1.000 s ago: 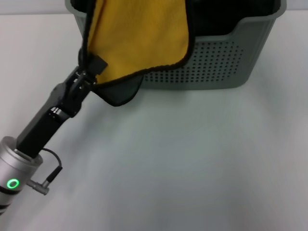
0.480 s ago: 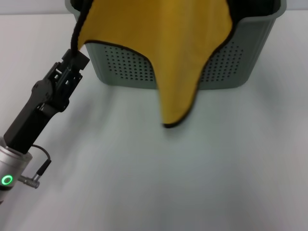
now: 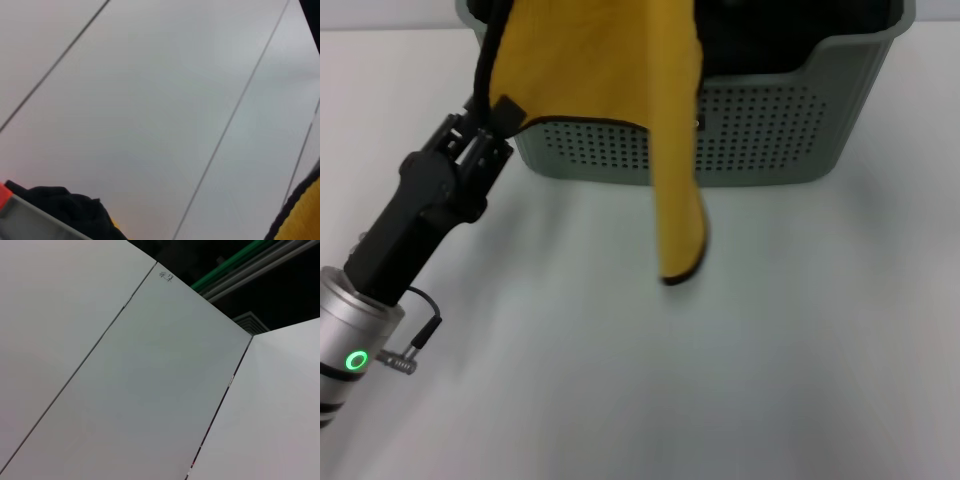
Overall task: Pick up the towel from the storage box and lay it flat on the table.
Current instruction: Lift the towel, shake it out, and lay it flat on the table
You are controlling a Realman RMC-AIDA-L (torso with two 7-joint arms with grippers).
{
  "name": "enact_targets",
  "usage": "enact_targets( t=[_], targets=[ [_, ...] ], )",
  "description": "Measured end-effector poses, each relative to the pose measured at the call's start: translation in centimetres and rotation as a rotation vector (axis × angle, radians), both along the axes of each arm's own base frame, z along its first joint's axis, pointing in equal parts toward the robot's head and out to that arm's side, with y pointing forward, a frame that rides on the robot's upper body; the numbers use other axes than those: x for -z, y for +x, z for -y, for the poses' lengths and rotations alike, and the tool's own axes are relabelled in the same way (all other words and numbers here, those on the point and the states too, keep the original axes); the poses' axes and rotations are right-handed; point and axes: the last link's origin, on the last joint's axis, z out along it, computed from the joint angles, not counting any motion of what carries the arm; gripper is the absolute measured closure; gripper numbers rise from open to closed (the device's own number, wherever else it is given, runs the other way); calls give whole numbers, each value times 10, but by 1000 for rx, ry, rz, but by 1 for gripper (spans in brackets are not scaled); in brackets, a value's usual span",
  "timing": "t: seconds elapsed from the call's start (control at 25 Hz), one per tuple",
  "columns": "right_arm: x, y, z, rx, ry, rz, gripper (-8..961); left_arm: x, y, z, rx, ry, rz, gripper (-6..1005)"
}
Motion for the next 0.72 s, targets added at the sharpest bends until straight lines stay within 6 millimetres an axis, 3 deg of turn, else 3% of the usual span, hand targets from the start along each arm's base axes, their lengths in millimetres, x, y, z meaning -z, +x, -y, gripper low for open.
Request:
enact_targets(
  t=[0.36,0.72],
  targets=[
    [-1,1,-1,7,3,-2,944,4,3,3,24,-9,-22,662],
    [-5,8,-7,36,10,-12,943,-2,5,11,70,9,-1,975]
  ],
)
